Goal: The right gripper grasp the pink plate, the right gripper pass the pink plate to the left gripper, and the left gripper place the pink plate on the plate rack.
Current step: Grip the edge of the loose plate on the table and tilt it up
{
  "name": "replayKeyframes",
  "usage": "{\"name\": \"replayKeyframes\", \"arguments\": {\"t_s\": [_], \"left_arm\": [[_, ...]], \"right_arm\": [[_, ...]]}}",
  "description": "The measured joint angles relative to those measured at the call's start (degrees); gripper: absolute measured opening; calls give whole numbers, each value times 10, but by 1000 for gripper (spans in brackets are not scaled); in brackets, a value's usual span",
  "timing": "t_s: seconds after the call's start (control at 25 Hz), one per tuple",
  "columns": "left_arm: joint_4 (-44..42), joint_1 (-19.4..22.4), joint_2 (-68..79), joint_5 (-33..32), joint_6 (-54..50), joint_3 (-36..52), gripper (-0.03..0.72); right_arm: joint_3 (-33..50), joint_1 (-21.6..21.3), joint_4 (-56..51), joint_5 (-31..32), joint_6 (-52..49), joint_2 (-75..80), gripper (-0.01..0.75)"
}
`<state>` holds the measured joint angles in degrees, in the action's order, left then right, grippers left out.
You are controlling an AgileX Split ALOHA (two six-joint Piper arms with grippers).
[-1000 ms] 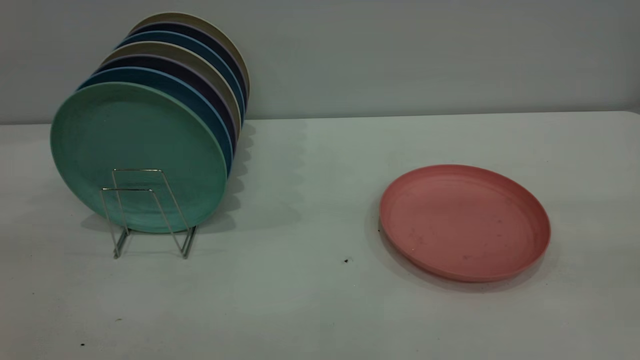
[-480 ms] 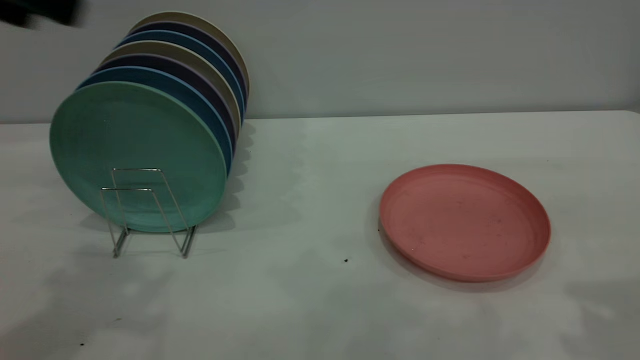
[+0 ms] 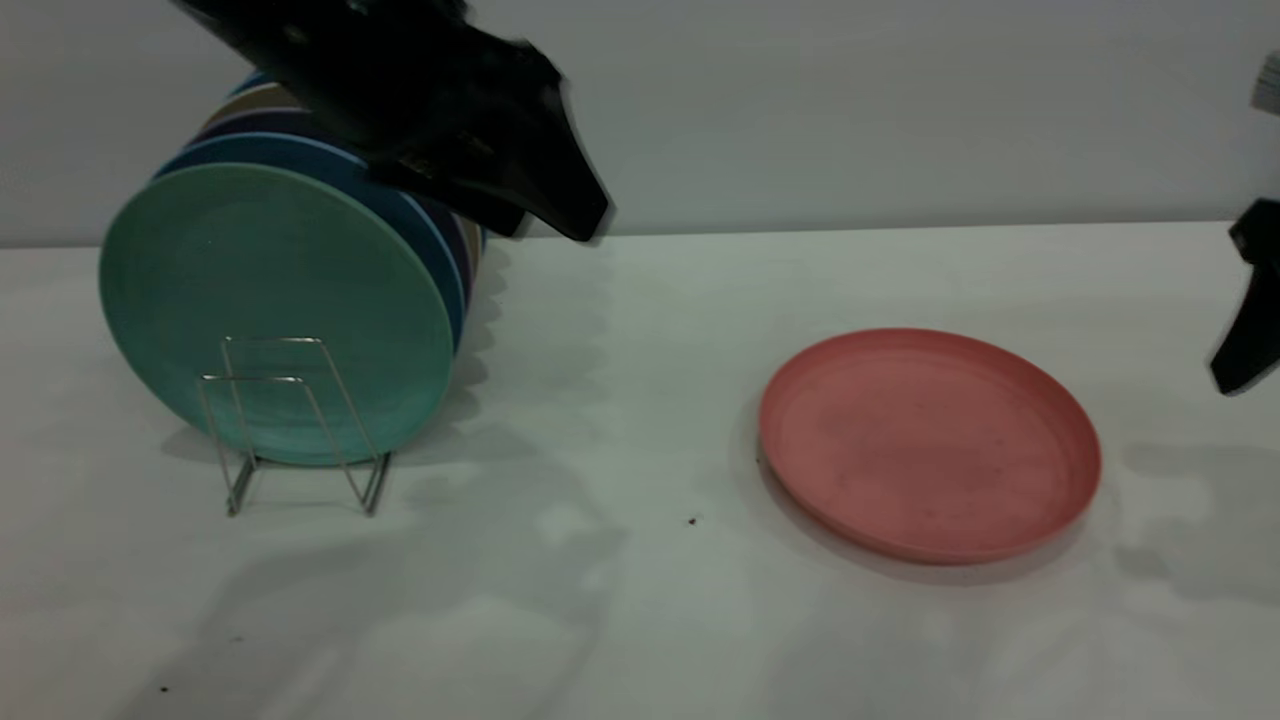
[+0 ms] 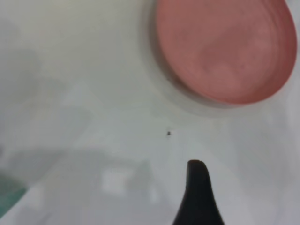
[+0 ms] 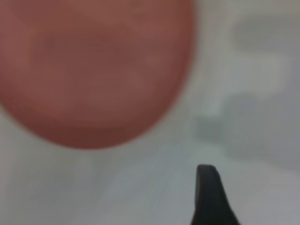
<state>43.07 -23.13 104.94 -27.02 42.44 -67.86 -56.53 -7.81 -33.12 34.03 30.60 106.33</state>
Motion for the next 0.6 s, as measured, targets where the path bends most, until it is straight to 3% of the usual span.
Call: {"name": "replayKeyframes", "arguments": {"t_s": [0.16, 0.32, 0.6], "left_arm": [[4, -18, 30, 1, 0, -19, 580], [4, -19, 34, 16, -1, -23, 580], [13, -19, 44, 74, -3, -27, 580]], "right_arm": [[-46, -51, -187, 75, 166, 70, 483], [-60, -94, -302, 83, 255, 131, 483], [-72, -98, -352, 84, 317, 213, 478]]}}
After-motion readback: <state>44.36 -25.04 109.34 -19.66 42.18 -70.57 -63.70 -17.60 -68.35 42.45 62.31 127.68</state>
